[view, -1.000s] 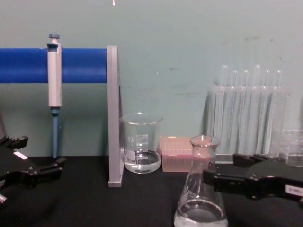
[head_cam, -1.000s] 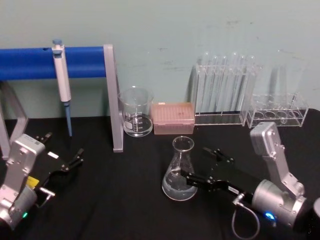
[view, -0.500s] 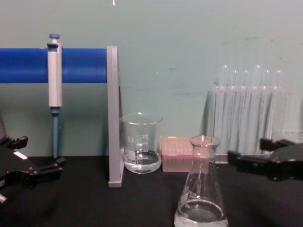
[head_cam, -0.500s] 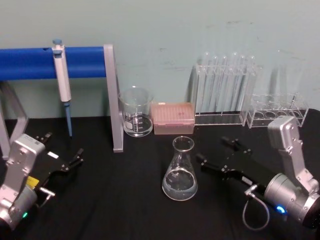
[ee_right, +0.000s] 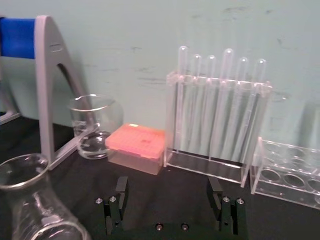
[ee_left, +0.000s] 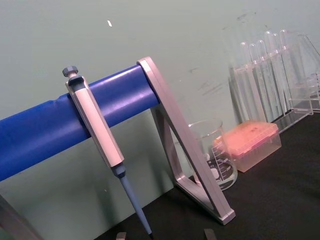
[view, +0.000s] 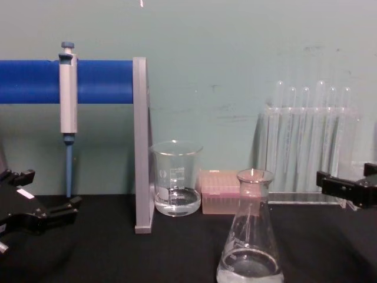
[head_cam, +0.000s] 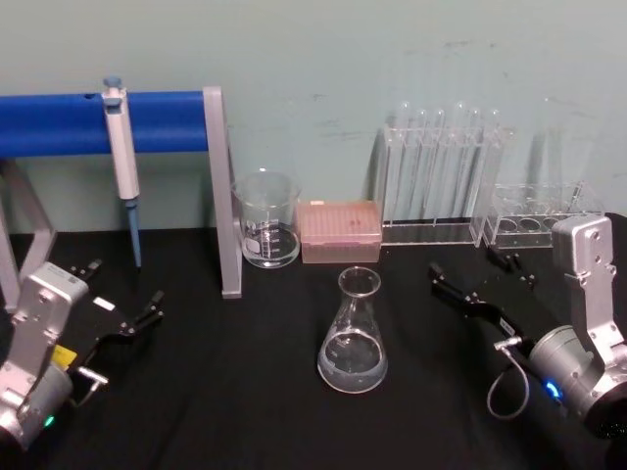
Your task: Grasp the erlenmeyer flask with one hand, shake it three times, then place it back.
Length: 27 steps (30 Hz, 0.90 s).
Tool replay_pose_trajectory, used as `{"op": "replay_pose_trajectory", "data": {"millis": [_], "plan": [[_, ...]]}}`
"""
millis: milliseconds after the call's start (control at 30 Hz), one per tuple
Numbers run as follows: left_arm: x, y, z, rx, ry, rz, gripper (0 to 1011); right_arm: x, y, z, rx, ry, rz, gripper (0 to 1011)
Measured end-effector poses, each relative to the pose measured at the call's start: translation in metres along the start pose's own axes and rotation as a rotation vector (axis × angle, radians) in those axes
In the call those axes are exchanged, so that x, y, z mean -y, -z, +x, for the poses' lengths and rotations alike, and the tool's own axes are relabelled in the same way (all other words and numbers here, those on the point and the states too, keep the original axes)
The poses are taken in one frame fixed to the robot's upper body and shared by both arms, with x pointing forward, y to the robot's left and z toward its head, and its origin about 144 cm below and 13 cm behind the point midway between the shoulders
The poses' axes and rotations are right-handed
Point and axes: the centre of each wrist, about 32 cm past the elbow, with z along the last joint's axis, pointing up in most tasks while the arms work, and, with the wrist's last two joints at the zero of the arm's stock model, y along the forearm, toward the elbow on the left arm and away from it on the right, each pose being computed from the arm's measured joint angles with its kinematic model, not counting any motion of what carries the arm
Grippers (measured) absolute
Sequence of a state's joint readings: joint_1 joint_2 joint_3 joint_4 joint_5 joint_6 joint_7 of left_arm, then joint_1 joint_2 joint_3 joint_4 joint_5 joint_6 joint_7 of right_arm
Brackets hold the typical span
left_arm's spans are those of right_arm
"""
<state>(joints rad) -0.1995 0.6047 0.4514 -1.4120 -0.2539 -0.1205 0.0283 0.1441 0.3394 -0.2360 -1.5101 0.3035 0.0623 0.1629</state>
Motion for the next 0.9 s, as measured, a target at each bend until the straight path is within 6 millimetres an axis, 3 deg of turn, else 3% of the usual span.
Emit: {"op": "replay_pose_trajectory", "data": {"millis": [900], "plan": [[0.0, 0.0, 0.0, 0.0, 0.0, 0.0, 1001, -0.011, 0.015, -0.016, -0.026, -0.012, -0.032, 1000]]}}
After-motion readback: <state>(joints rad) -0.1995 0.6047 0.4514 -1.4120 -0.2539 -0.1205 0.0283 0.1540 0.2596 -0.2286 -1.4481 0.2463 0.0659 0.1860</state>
